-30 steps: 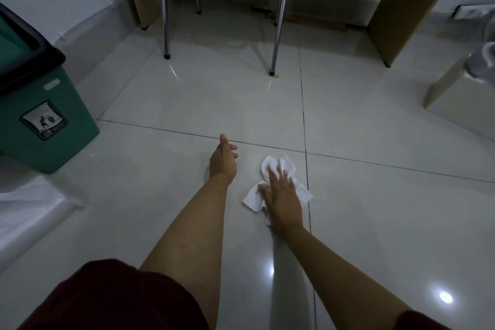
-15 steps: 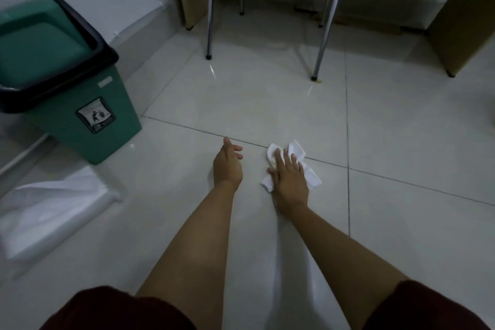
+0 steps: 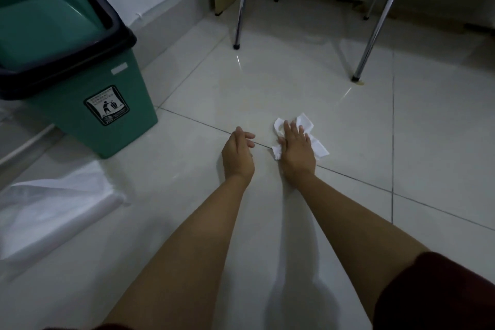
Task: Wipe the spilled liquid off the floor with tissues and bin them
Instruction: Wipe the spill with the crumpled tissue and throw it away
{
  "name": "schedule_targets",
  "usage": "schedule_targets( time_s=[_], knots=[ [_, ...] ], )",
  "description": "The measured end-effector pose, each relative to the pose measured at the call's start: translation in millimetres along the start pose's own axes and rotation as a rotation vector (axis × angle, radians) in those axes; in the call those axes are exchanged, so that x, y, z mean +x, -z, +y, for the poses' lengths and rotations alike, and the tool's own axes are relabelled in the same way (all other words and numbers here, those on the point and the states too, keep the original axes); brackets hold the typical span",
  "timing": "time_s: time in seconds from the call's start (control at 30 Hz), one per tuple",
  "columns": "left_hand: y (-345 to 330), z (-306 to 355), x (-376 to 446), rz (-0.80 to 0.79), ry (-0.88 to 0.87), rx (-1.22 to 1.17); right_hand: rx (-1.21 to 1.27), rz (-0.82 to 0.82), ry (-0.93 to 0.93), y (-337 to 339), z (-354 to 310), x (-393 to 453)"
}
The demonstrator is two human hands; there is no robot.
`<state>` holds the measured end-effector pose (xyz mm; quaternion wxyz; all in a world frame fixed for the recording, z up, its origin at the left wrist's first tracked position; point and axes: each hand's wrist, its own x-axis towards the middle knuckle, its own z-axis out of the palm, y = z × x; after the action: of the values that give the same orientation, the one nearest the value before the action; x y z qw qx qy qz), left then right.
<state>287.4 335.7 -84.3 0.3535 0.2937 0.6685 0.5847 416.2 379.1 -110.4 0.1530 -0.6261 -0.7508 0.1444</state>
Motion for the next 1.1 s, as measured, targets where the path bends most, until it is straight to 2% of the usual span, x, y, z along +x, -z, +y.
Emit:
schedule_targets(
  time_s=[0.13,0.3,0.5,0.83,1.1],
  knots=[
    [-12.2,17.0,22.7,0.028,-0.064,-0.031,-0.032,-0.04,0.016,0.3,-5.2,35.3],
    [-1.0,7.5,33.0,0.081,-0.142,0.008,-0.059,-0.066,0.027,-3.2,-13.5,57.9],
    [17.2,4.2,40.5,0.278,-0.322,0.096,0.077,-0.102,0.2,-16.6,-43.4,34.3],
    [70.2,10.5,44.6,0.344,-0.112,0.146,0.138,-0.194,0.477,-43.5,-100.8,-24.4],
    [87.4,7.2,17.0,0.278,-0.049,0.161,0.226,-0.301,0.504,-30.6,-96.6,-52.2]
  ],
)
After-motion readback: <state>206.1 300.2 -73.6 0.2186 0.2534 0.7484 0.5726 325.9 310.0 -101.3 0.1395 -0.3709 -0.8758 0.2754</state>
